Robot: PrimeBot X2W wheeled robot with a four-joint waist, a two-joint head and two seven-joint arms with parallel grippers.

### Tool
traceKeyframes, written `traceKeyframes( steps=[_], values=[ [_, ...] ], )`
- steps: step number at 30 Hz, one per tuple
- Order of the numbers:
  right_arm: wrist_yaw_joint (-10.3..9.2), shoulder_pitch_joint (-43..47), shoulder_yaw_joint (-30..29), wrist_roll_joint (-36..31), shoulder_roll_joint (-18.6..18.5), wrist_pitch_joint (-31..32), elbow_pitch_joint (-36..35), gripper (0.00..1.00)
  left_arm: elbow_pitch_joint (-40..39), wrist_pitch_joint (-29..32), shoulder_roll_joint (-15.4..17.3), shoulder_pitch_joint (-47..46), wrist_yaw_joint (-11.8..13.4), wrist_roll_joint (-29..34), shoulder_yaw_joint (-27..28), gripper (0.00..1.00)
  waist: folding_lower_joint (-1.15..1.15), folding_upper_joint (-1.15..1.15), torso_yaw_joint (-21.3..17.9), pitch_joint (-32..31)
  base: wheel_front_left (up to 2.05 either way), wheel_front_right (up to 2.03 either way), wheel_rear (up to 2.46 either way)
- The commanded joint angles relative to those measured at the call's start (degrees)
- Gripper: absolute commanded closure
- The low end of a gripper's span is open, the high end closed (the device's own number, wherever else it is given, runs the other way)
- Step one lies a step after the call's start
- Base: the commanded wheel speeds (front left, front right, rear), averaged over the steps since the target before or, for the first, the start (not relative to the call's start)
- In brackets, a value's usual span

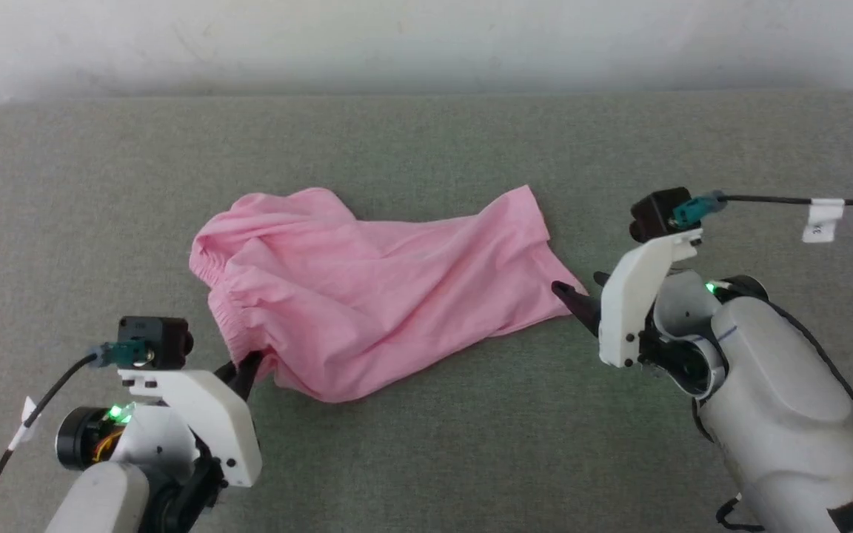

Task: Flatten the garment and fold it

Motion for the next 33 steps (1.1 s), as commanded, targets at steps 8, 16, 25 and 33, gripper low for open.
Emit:
traceKeyframes(
  steps=[8,16,25,33],
  values=[
    [0.02,-1.82,4.69,4.35,1.86,6.41,11.7,0.61,0.68,-1.68,-1.22,-1.38,-0.57,0.35,-1.16,1.0,-0.01,0.0,2.69,1.87,0.0,0.0,0.0],
    [0.02,-2.17,9.29,6.94,0.18,2.52,9.52,1.0,1.33,-2.92,-0.81,-1.11,-0.51,0.39,-0.83,1.0,-0.01,0.0,2.11,0.01,0.0,0.0,0.0],
    [0.02,0.91,7.65,6.61,-6.22,-11.72,-3.72,1.0,-1.68,-3.99,1.51,-2.69,-0.73,1.25,0.55,1.0,-0.01,0.0,1.48,-4.04,0.0,0.0,0.0],
    [0.02,5.31,-4.1,0.64,-11.02,-12.95,-22.22,1.0,-7.42,-2.97,4.49,-9.66,-1.13,1.91,2.67,1.0,-0.01,0.0,-0.27,-6.39,0.0,0.0,0.0]
  ],
)
